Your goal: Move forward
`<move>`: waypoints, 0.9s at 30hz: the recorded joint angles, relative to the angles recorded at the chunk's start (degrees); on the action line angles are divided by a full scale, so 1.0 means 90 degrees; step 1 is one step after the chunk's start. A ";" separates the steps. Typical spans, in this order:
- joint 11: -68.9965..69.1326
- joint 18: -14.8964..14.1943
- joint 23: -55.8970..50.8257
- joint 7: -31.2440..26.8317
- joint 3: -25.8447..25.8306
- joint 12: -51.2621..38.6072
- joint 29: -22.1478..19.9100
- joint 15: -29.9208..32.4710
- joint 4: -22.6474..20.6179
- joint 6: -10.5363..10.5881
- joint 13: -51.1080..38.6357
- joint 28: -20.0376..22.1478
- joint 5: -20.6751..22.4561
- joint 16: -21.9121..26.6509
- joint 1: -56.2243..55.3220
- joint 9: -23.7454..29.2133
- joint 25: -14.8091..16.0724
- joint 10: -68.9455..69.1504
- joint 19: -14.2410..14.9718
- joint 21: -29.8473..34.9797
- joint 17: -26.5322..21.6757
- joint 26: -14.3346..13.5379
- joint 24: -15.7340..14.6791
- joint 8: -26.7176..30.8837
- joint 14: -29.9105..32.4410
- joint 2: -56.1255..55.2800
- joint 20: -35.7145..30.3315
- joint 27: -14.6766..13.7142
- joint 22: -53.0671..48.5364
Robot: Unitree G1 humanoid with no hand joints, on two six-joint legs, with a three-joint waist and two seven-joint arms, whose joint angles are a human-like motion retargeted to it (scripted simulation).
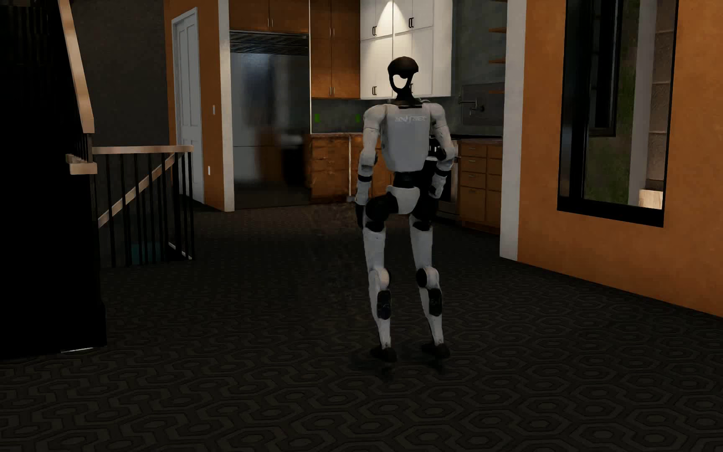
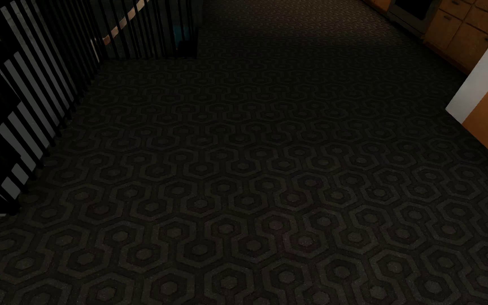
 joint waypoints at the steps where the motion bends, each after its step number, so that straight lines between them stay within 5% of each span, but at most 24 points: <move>1: 0.0001 0.0000 -0.0002 0.0000 0.0000 -0.0002 0.0000 -0.0001 -0.0002 -0.0002 -0.0001 0.0000 -0.0002 0.0002 -0.0004 0.0001 0.0000 0.0004 0.0000 0.0005 -0.0003 0.0000 0.0000 0.0000 -0.0003 -0.0004 -0.0005 0.0000 0.0000; 4: 0.0037 0.0000 -0.0002 0.0000 0.0004 -0.0003 0.0000 -0.0011 -0.0010 -0.0011 -0.0001 0.0000 -0.0015 0.0006 -0.0029 0.0007 0.0000 0.0069 0.0000 0.0006 -0.0008 0.0000 0.0000 0.0000 -0.0117 -0.0043 -0.0012 0.0000 0.0000; 6: 0.0337 0.0000 0.0016 0.0000 -0.0006 -0.0005 0.0000 -0.0058 -0.0033 0.0000 -0.0001 0.0000 -0.0004 -0.0003 -0.0323 0.0028 0.0000 0.1463 0.0000 -0.0019 -0.0011 0.0000 0.0000 0.0000 -0.0904 -0.0254 -0.0020 0.0000 0.0004; 9: 0.1639 0.0000 -0.0156 0.0000 0.0037 0.0086 0.0000 -0.0779 -0.0114 0.0033 0.0187 0.0000 0.0010 -0.0054 -0.0729 0.0162 0.0000 0.1507 0.0000 -0.0254 0.0022 0.0000 0.0000 0.0000 -0.0564 -0.0489 -0.0123 0.0000 -0.0046; 17: 0.1864 0.0000 -0.0081 0.0000 0.0075 0.0310 0.0000 -0.1737 -0.0198 0.0054 0.0602 0.0000 -0.0071 -0.0064 -0.0539 0.0017 0.0000 0.1725 0.0000 -0.0557 -0.0054 0.0000 0.0000 0.0000 -0.1428 -0.0120 0.0148 0.0000 0.0082; 23: 0.5696 0.0000 -0.0003 0.0000 -0.0286 -0.0083 0.0000 -0.1258 -0.0501 -0.0301 0.0394 0.0000 -0.0172 0.0016 -0.0340 0.0327 0.0000 0.1628 0.0000 -0.0731 0.0139 0.0000 0.0000 0.0000 -0.1999 -0.3477 0.0347 0.0000 -0.0067; 27: 0.4785 0.0000 0.0233 0.0000 -0.0892 -0.0501 0.0000 -0.0619 -0.0206 -0.0136 0.0783 0.0000 -0.0119 -0.0191 0.0306 0.0437 0.0000 0.1213 0.0000 -0.0961 0.0130 0.0000 0.0000 0.0000 -0.2503 -0.5035 0.0795 0.0000 -0.1251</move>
